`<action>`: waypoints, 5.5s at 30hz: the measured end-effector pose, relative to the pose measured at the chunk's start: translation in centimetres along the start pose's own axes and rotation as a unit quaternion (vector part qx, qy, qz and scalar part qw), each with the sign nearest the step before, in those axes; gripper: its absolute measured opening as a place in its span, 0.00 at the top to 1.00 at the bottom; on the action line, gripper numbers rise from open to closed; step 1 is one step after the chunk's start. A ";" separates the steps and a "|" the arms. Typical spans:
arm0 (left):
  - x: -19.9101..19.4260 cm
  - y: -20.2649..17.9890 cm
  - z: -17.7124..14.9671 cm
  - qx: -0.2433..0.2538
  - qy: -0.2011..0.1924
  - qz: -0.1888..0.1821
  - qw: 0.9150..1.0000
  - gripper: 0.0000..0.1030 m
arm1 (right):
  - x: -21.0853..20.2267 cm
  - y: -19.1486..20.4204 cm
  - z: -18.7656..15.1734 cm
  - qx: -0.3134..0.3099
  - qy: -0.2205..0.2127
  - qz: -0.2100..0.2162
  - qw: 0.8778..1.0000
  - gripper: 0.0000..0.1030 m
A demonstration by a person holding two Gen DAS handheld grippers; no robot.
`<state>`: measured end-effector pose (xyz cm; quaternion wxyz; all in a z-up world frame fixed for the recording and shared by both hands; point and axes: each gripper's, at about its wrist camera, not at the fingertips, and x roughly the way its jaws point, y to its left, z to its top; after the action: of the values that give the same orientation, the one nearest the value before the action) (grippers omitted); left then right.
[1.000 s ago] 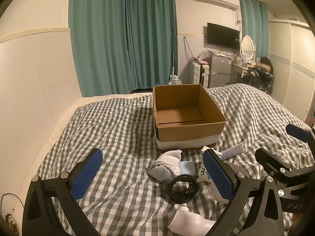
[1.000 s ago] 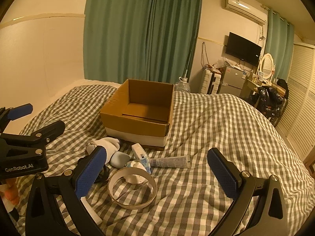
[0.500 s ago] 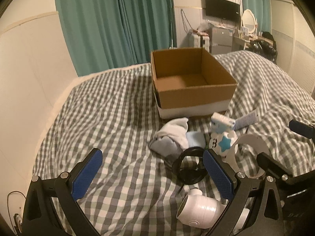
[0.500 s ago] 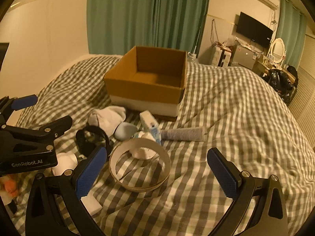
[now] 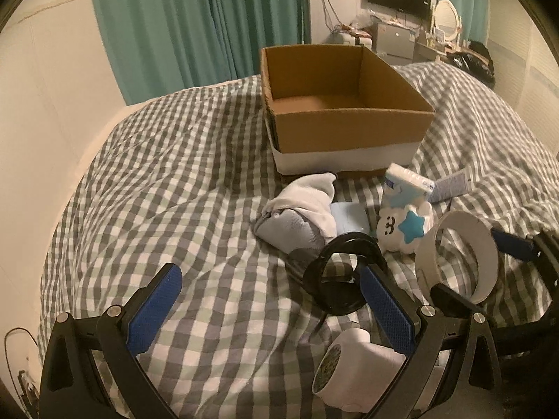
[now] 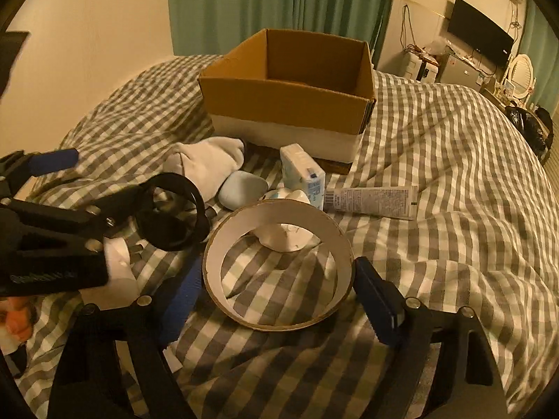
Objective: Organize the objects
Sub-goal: 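Grasp the black headband with the left tool while the right tool grasps the white tape ring, then carry headband and tape ring into the cardboard box and open both tools, then move back to the bed and grasp the white hair dryer with the right tool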
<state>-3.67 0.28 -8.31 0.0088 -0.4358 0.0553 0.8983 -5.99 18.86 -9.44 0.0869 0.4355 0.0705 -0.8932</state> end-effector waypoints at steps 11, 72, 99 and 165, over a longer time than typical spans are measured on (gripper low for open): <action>2.9 -1.2 0.8 0.028 0.011 -0.003 1.000 0.00 | -2.2 -2.8 0.7 0.034 -0.041 -0.018 0.998 0.18; -1.3 2.2 22.2 0.056 -0.098 -0.013 0.994 0.89 | -5.3 -5.6 24.0 -0.023 -0.122 -0.030 0.992 0.18; 16.9 -0.8 25.1 0.075 -0.020 -0.058 0.995 0.89 | 14.1 -9.7 27.9 0.014 -0.043 0.020 0.999 0.18; -5.8 4.5 -3.6 -0.004 -0.007 0.046 0.999 0.04 | -4.8 2.4 1.2 -0.057 -0.009 0.101 0.993 0.02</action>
<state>2.49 -4.42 -5.56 -0.0342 -0.4264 0.0718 0.9010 -3.49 16.77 -4.99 0.2023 0.4266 0.0761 -0.8782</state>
